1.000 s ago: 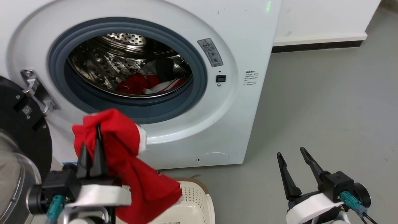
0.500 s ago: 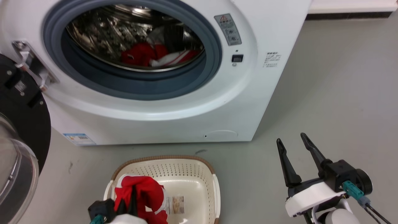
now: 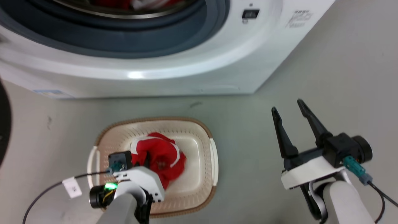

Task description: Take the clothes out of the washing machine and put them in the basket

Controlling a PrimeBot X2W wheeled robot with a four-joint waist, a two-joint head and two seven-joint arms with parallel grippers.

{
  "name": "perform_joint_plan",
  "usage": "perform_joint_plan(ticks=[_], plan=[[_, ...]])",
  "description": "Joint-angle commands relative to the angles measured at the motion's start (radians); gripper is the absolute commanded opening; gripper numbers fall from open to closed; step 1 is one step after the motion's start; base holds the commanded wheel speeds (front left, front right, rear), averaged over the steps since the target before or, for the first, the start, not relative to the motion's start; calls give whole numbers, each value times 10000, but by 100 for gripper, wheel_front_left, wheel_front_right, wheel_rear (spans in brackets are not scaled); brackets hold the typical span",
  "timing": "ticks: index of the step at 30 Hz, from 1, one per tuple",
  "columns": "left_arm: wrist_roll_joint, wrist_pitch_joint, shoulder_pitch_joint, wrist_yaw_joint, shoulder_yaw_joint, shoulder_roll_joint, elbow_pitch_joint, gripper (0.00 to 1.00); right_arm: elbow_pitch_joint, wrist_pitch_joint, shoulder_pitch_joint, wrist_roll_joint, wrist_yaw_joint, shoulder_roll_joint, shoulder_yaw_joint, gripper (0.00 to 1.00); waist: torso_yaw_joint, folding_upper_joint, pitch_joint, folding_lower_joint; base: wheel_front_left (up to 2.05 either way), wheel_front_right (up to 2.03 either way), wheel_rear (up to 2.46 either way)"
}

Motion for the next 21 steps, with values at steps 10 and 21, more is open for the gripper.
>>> perform_joint_plan(ticks=[10, 21], plan=[[-670, -37, -2324, 386, -299, 8, 2578, 0, 231, -275, -1082, 392, -7, -97, 402, 100, -1124, 0, 2746, -2, 0, 0, 0], [-963, 191, -2108, 364, -227, 19, 3439, 100, 742, -313, -1205, 534, -7, -55, 438, 100, -1164, 0, 1945, -2, 0, 0, 0]])
